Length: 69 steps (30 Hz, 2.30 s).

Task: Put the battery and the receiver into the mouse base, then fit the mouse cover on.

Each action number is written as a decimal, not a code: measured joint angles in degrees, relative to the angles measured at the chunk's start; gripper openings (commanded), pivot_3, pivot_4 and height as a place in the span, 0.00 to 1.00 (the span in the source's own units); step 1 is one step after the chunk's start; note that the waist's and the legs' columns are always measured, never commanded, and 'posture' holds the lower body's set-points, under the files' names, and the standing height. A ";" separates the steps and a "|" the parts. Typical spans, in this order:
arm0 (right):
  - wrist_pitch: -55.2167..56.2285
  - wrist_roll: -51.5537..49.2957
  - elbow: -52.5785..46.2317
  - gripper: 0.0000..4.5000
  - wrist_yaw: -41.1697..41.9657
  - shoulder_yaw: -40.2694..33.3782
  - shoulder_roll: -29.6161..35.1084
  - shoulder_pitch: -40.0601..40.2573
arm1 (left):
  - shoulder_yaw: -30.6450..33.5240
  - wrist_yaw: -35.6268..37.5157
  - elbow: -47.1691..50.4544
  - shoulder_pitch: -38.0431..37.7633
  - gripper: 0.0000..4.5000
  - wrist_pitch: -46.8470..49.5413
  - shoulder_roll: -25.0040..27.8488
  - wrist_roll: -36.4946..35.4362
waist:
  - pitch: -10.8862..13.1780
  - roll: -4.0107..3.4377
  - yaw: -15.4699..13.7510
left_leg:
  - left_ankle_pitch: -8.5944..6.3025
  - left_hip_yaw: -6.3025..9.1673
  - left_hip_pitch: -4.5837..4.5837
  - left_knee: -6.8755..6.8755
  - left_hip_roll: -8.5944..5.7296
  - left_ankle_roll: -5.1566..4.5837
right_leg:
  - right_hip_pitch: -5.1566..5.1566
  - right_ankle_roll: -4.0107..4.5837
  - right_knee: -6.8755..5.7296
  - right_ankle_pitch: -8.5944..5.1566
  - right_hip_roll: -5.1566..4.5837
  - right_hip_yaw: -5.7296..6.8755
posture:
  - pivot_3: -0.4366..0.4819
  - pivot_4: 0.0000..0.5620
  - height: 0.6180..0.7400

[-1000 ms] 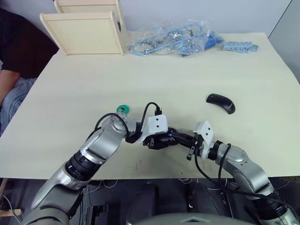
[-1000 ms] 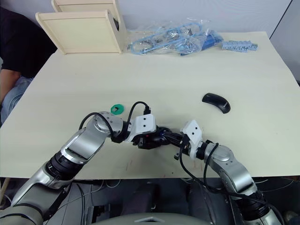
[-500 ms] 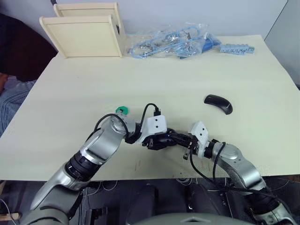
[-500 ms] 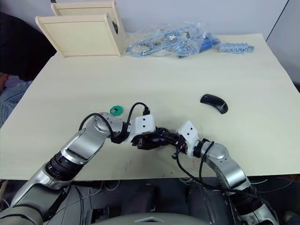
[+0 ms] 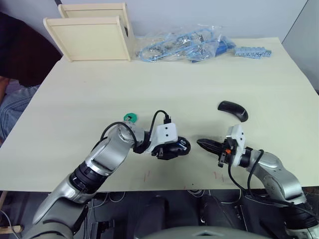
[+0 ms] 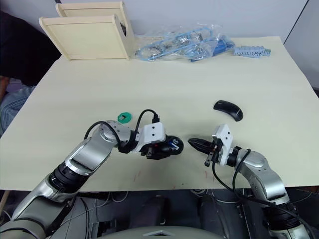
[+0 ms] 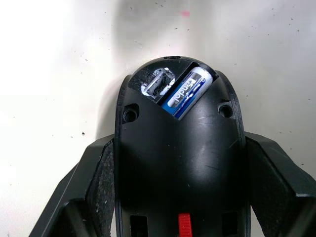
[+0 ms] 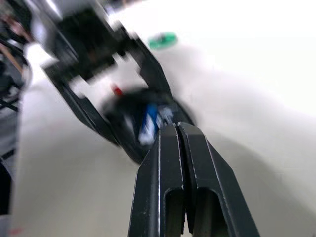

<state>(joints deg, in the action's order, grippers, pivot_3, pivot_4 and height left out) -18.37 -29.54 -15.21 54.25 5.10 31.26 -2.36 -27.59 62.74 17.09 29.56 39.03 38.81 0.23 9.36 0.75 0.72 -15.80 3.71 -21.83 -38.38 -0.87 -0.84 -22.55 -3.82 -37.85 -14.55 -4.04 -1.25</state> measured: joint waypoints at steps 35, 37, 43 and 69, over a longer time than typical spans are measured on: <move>8.44 -6.44 0.17 1.00 17.70 -25.30 13.48 15.21 | 1.05 1.61 -4.50 0.29 0.99 -5.05 -2.05 -1.41 | 0.05 -0.06 -0.45 | 0.00 -0.03 0.00 -0.02 0.03 0.00 | 0.05 0.00 0.02 0.00 -0.01 -0.01 | 0.48 0.27 1.00; 8.32 -6.46 0.14 1.00 17.63 -25.26 13.47 14.83 | 1.84 1.06 -4.50 -0.23 0.99 -5.05 -2.06 -1.88 | 0.07 -0.06 -0.27 | 0.00 -0.02 0.00 -0.02 0.04 0.00 | 0.03 0.00 0.00 0.00 0.00 0.00 | 0.48 0.27 1.00; 7.50 -6.68 -0.05 1.00 17.12 -24.11 13.00 13.74 | 11.69 0.74 0.46 -5.40 0.99 -3.61 1.57 -8.52 | 0.16 -0.13 0.12 | 0.00 -0.01 0.01 -0.01 0.12 0.00 | -0.02 0.01 -0.04 0.00 0.01 -0.02 | 0.48 0.27 1.00; 8.63 -6.95 -2.03 1.00 10.10 -21.12 5.51 9.71 | 60.74 -17.02 6.95 -33.37 0.99 8.01 0.40 -34.36 | 0.29 -0.07 -0.07 | -0.01 -0.06 -0.02 0.02 0.31 0.02 | -0.11 0.04 0.00 0.01 -0.02 -0.06 | 0.48 0.27 1.00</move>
<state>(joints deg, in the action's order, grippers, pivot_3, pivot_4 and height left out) -9.74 -36.49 -17.25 64.35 -16.02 36.77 7.36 33.15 45.72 24.05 -3.80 47.04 39.22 -34.13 9.65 0.68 0.65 -15.82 3.65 -21.86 -38.35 -0.56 -0.82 -22.65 -3.78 -37.84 -14.54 -4.06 -1.32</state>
